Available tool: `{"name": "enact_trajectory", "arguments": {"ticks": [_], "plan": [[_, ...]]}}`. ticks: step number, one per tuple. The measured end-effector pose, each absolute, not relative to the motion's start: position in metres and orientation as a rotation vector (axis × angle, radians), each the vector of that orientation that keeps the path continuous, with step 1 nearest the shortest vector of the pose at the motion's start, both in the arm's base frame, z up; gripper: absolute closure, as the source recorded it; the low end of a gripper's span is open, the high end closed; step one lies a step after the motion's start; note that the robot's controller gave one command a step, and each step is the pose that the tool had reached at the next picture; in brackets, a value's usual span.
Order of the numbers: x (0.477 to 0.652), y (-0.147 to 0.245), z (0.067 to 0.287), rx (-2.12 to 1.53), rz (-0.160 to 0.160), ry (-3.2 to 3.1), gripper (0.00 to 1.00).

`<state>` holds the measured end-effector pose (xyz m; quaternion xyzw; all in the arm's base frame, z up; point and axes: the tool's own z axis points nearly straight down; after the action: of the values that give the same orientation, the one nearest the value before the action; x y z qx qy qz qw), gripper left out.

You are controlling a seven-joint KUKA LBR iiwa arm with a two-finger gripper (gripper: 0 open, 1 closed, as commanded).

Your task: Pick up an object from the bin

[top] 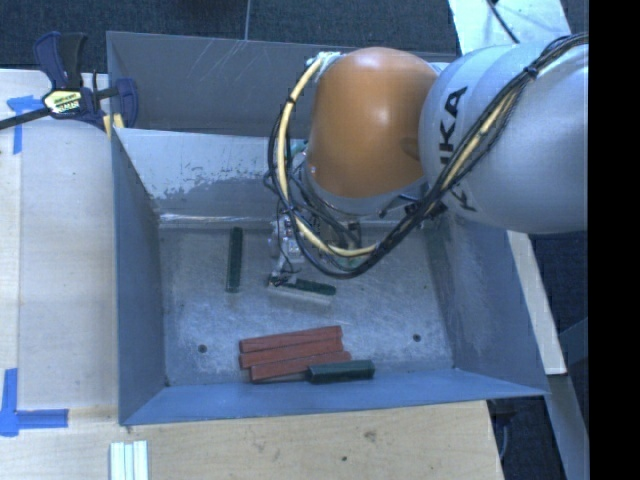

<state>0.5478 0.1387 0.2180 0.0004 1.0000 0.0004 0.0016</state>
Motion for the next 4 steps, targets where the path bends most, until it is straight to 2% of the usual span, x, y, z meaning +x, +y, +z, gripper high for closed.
{"name": "enact_trajectory", "arguments": {"ticks": [1,2,3,4], "plan": [[0.548,0.139,0.218,0.003,0.002,3.138,0.00],[0.562,0.099,0.066,-0.142,-0.002,3.142,0.00],[0.565,0.101,0.072,-0.141,0.003,3.132,1.00],[0.546,0.050,0.175,-0.152,-0.003,3.127,1.00]]}}
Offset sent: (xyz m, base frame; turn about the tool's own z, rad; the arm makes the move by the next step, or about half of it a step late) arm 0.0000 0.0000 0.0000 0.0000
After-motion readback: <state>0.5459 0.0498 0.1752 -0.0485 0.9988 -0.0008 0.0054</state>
